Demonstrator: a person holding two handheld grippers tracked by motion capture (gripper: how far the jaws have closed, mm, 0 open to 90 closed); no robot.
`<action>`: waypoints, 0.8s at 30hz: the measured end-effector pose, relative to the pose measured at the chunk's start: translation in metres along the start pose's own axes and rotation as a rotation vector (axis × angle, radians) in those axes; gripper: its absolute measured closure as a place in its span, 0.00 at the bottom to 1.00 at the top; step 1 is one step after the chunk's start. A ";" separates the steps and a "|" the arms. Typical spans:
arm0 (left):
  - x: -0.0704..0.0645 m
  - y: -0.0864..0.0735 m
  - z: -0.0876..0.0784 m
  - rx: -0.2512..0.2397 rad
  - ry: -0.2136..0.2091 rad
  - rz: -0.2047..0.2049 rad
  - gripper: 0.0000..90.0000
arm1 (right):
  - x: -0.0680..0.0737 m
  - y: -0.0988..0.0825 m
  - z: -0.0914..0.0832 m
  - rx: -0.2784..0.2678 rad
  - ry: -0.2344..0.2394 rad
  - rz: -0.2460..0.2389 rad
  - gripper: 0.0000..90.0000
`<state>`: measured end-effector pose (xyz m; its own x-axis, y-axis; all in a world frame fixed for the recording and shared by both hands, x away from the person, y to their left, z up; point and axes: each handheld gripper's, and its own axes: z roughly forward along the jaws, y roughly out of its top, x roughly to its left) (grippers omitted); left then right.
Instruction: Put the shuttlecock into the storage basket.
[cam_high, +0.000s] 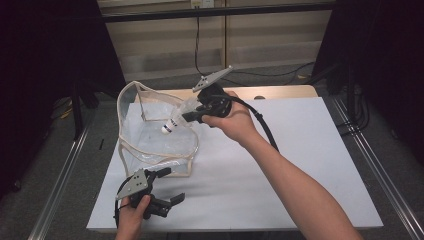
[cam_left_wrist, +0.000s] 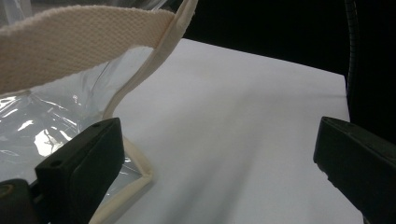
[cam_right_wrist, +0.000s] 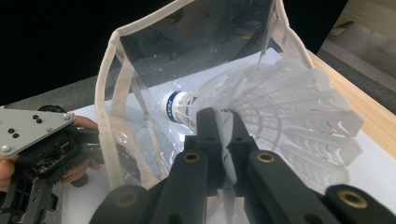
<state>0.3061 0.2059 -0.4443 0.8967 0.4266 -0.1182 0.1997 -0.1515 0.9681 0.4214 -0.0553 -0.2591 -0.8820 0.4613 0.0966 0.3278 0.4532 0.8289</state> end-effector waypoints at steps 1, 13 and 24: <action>0.000 0.000 0.000 0.001 -0.001 0.001 0.02 | 0.000 0.000 0.001 0.003 0.001 -0.003 0.98; 0.000 0.000 0.000 -0.001 -0.001 0.004 0.02 | 0.005 0.004 0.011 0.022 -0.010 -0.020 0.98; 0.000 0.000 0.000 -0.001 -0.002 0.004 0.02 | 0.010 0.008 0.018 0.028 -0.007 -0.033 0.98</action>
<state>0.3061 0.2054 -0.4443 0.8981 0.4245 -0.1150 0.1960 -0.1523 0.9687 0.4217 -0.0331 -0.2614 -0.8904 0.4506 0.0653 0.3075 0.4894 0.8161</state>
